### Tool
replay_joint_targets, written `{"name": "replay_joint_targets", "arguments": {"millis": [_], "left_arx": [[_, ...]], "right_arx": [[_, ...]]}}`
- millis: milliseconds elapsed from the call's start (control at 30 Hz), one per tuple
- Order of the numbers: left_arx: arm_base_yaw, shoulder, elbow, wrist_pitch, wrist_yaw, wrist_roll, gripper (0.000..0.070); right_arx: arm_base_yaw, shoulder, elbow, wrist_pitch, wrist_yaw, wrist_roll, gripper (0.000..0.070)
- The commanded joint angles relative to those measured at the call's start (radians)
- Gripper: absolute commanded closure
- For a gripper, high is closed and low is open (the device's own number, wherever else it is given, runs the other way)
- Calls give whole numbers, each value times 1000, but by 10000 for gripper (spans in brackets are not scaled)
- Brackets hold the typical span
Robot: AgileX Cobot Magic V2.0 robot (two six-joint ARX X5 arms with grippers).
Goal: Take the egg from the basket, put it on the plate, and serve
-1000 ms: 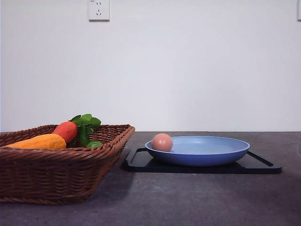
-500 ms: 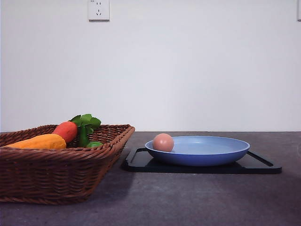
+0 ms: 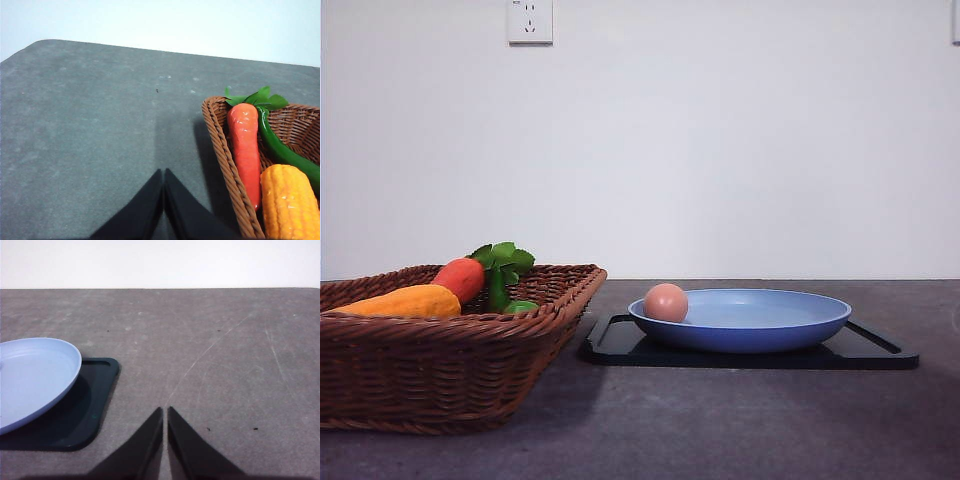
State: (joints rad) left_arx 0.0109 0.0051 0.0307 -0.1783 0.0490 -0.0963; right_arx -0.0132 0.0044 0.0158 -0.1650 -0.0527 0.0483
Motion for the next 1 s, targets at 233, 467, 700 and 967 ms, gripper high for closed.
{"name": "replay_joint_targets", "arguments": {"millis": [233,467,700,967], "left_arx": [[2,-2,-28,-2,-2,-2,700],[2,-2,-28,-2,-2,-2,700],[2,-2,-28,-2,-2,-2,700],[2,-2,-28,-2,-2,-2,700]], "right_arx": [[1,-1,-6,8,1,-4,700],[1,-1,-6,8,1,-4,700],[1,-1,-6,8,1,-4,700],[1,-1,-6,8,1,-4,700]]}}
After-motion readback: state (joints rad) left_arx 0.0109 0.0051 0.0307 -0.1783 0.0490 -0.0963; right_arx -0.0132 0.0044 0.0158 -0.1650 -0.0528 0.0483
